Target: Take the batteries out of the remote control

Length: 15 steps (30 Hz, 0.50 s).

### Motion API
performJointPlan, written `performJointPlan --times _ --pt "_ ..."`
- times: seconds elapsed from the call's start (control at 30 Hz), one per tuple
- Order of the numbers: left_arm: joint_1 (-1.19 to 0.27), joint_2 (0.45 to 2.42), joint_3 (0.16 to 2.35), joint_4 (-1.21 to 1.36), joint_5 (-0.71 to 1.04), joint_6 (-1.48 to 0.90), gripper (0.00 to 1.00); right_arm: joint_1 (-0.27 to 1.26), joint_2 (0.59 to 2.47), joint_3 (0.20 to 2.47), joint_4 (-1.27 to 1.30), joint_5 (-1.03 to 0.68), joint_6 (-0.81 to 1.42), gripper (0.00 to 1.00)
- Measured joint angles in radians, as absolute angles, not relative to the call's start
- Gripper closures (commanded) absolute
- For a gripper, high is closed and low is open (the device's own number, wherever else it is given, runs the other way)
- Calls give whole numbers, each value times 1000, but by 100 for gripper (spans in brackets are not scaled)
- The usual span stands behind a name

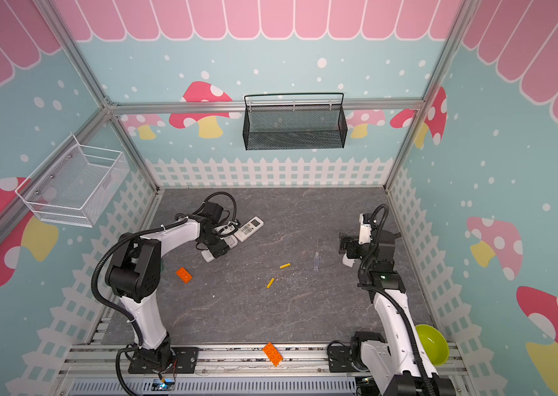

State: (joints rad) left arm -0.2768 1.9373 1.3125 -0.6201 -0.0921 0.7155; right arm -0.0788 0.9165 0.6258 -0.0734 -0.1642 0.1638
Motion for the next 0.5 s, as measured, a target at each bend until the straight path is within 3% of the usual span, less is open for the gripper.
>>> performJointPlan --times 0.2,0.5 --pt "-347 1949 1404 -679 -112 705 1 -79 900 614 -75 -170 149 2" --pt "-347 2119 1746 -763 -67 603 2 -79 861 591 -70 -180 147 2"
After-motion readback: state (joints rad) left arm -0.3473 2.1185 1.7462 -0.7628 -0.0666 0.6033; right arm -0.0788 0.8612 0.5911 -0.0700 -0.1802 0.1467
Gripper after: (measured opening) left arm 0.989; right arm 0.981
